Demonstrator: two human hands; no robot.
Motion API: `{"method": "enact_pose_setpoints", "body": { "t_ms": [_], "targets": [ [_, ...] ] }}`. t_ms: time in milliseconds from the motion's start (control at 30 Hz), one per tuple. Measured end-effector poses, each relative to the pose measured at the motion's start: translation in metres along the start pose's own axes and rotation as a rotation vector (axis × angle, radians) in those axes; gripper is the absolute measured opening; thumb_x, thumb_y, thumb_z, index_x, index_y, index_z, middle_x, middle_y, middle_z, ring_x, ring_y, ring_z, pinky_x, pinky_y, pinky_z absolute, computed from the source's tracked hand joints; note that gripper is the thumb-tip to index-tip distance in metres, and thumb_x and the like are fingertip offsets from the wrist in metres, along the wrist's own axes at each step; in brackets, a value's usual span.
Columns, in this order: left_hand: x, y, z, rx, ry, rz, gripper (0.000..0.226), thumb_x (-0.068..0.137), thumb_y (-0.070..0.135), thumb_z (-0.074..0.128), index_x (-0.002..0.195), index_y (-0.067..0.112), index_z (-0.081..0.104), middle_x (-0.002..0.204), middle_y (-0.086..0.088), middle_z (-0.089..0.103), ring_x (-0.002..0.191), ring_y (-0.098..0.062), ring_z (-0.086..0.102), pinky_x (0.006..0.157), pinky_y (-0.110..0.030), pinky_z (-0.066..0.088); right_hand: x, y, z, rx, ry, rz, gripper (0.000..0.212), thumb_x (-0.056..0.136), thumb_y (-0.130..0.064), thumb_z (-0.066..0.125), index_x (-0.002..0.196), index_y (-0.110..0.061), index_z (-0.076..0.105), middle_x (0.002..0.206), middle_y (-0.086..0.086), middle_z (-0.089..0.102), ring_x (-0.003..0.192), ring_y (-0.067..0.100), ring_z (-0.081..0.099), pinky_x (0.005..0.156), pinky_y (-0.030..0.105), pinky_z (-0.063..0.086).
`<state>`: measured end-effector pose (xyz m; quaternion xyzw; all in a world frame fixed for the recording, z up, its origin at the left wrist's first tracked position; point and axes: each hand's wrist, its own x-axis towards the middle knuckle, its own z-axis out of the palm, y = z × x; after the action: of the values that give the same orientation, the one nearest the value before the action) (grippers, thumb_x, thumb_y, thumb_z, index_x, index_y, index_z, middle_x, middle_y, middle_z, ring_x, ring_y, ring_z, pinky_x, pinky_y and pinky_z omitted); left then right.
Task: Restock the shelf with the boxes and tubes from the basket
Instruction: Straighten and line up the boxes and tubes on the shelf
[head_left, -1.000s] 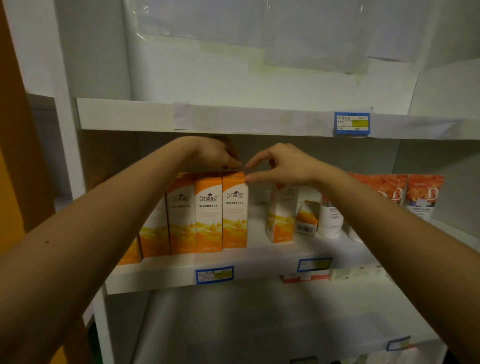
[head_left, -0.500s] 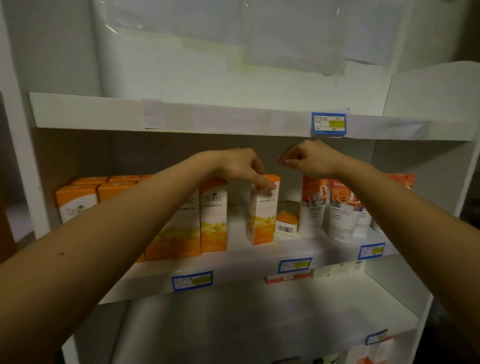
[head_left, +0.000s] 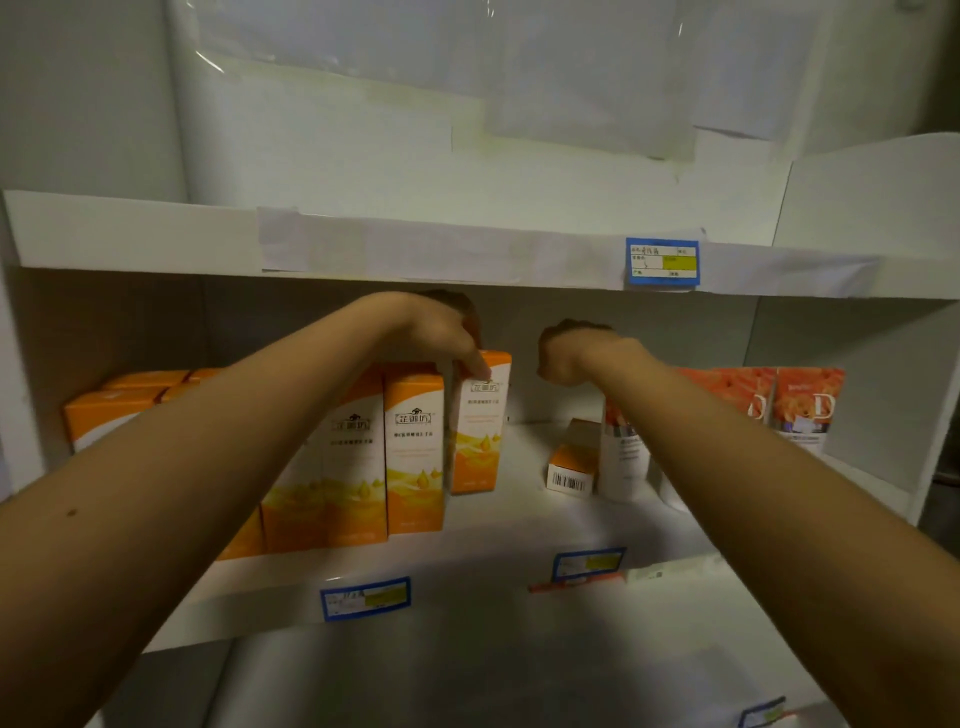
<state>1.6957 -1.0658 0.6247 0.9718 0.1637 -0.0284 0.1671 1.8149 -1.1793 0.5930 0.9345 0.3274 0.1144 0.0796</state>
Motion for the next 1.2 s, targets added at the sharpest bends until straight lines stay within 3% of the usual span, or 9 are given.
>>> {"method": "enact_pose_setpoints", "body": {
  "t_ms": [100,267,367,433,567,667,867,1067,1200],
  "targets": [
    [0.005,-0.011,-0.001,-0.008,-0.031,-0.062,0.049,0.083,0.038,0.061,0.126,0.017,0.049,0.118,-0.009,0.063,0.104,-0.029,0.063,0.095,-0.044,0.05,0.006,-0.008,0.009,-0.08,-0.049,0.009,0.027,0.094,-0.017,0.046,0.116,-0.006,0.056,0.096,0.008,0.052,0.088,0.022,0.051,0.086,0.032,0.044],
    [0.013,-0.021,-0.001,-0.026,-0.044,-0.087,0.047,0.083,0.038,0.062,0.123,0.018,0.051,0.116,-0.01,0.065,0.103,-0.029,0.065,0.098,-0.047,0.049,0.025,-0.015,0.036,-0.322,-0.219,0.115,0.036,0.089,-0.022,0.052,0.125,-0.016,0.051,0.131,0.005,0.053,0.122,0.025,0.049,0.106,0.035,0.039],
    [0.017,-0.025,-0.001,-0.03,-0.03,-0.08,0.046,0.082,0.038,0.063,0.122,0.019,0.052,0.115,-0.009,0.065,0.102,-0.028,0.065,0.097,-0.047,0.05,0.021,-0.017,0.04,-0.373,-0.39,0.137,0.045,0.087,-0.034,0.056,0.128,-0.018,0.047,0.125,0.003,0.051,0.122,0.025,0.046,0.105,0.038,0.035],
    [0.02,-0.028,-0.001,-0.041,-0.021,-0.071,0.044,0.08,0.038,0.065,0.119,0.019,0.054,0.113,-0.008,0.066,0.101,-0.027,0.066,0.096,-0.047,0.051,0.015,-0.017,0.041,-0.312,-0.43,0.117,0.044,0.088,-0.028,0.057,0.128,-0.016,0.046,0.114,0.008,0.047,0.116,0.027,0.047,0.102,0.038,0.037],
    [0.022,-0.032,0.0,-0.042,-0.029,-0.07,0.046,0.078,0.041,0.066,0.117,0.018,0.055,0.113,-0.007,0.066,0.102,-0.027,0.066,0.097,-0.047,0.05,0.01,-0.016,0.044,-0.26,-0.417,0.093,0.046,0.09,-0.017,0.055,0.133,-0.009,0.042,0.126,0.014,0.046,0.128,0.031,0.04,0.104,0.04,0.035],
    [0.022,-0.032,0.0,-0.03,-0.009,-0.041,0.04,0.08,0.04,0.065,0.113,0.022,0.053,0.116,-0.007,0.064,0.104,-0.027,0.064,0.097,-0.045,0.05,0.013,-0.017,0.046,-0.252,-0.422,0.108,0.043,0.09,-0.018,0.054,0.131,-0.01,0.044,0.127,0.014,0.047,0.127,0.031,0.042,0.104,0.041,0.035],
    [0.015,-0.029,0.001,0.004,0.006,-0.032,0.048,0.084,0.038,0.061,0.126,0.019,0.049,0.119,-0.007,0.062,0.107,-0.026,0.062,0.096,-0.041,0.05,0.014,-0.024,0.036,-0.11,-0.415,0.2,0.041,0.086,-0.03,0.058,0.124,-0.016,0.052,0.128,0.008,0.052,0.119,0.029,0.049,0.099,0.038,0.04],
    [0.008,-0.026,0.001,-0.02,0.005,-0.054,0.045,0.087,0.033,0.059,0.127,0.017,0.049,0.116,-0.009,0.063,0.101,-0.026,0.064,0.096,-0.041,0.051,-0.001,-0.019,0.006,0.213,-0.216,0.227,0.05,0.086,-0.029,0.059,0.13,-0.009,0.046,0.129,0.012,0.051,0.118,0.031,0.051,0.1,0.038,0.045],
    [0.006,-0.026,0.0,-0.007,0.005,-0.055,0.044,0.086,0.033,0.058,0.127,0.017,0.052,0.116,-0.008,0.065,0.105,-0.027,0.064,0.099,-0.044,0.049,-0.011,-0.019,-0.009,0.268,-0.137,0.187,0.056,0.087,-0.031,0.056,0.136,-0.01,0.04,0.133,0.014,0.048,0.112,0.032,0.056,0.098,0.04,0.049]
  ]
}}
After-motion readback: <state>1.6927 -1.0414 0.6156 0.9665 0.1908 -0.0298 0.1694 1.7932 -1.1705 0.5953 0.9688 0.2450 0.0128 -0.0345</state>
